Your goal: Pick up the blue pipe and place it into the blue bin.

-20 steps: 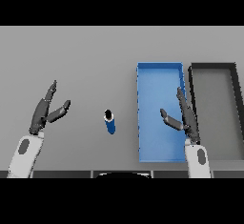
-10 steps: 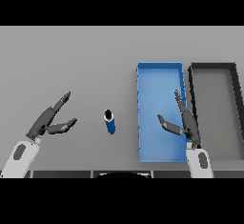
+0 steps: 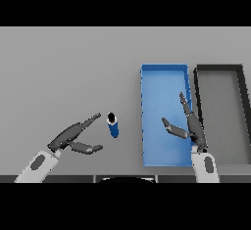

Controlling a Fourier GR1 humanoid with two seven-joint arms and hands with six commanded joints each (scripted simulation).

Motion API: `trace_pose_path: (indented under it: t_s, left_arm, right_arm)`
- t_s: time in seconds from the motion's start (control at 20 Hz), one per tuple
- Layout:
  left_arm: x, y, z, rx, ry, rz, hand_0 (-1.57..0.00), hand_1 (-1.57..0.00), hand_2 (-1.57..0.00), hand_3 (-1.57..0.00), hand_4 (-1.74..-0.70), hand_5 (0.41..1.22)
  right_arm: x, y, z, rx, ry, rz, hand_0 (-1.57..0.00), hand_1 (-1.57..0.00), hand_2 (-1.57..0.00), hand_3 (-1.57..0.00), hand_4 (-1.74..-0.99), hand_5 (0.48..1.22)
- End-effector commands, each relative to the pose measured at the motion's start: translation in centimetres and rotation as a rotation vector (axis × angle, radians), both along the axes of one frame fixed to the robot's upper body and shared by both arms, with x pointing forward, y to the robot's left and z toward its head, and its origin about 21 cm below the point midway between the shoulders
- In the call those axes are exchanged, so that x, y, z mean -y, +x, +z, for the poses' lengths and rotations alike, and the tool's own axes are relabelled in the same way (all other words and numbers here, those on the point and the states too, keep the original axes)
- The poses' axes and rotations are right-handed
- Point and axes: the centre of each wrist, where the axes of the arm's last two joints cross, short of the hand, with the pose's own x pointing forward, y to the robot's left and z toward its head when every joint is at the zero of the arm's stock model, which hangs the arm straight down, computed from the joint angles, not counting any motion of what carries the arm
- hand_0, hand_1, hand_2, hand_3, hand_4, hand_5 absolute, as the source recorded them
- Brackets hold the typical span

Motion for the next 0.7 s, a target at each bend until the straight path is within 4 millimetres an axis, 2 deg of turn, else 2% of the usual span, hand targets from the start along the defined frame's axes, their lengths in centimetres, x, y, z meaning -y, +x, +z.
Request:
trace_pose_path:
  t_s: [0.0,0.2,0.4,0.5,0.65]
  left_arm:
    - [0.7,0.1,-0.4,-0.007,-0.004,-0.006,0.0,0.0,0.0,0.0,-1.11,0.463]
    - [3.1,0.3,-1.7,0.016,-0.051,-0.036,0.0,0.0,0.0,0.0,-1.15,0.486]
    - [5.4,2.0,-2.7,0.001,-0.083,0.0,0.0,0.0,0.0,0.0,-1.13,0.487]
    - [6.2,1.8,-3.9,-0.019,-0.11,-0.002,0.0,0.0,0.0,0.0,-1.13,0.493]
    - [6.8,2.9,-4.9,-0.012,-0.107,0.027,0.0,0.0,0.0,0.0,-1.12,0.494]
  right_arm:
    - [0.1,-0.2,-0.1,-0.011,0.007,-0.004,0.0,0.0,0.0,0.0,-1.212,0.57]
    - [-0.5,0.1,0.1,-0.012,0.018,-0.004,0.0,0.0,0.0,0.0,-1.211,0.56]
    - [-0.2,-0.4,-0.2,-0.003,0.022,-0.002,0.0,0.0,0.0,0.0,-1.205,0.554]
    - [0.0,-0.4,-0.2,0.011,0.024,0.001,0.0,0.0,0.0,0.0,-1.203,0.551]
    - [-0.1,-0.5,-0.1,0.0,0.035,-0.006,0.0,0.0,0.0,0.0,-1.201,0.548]
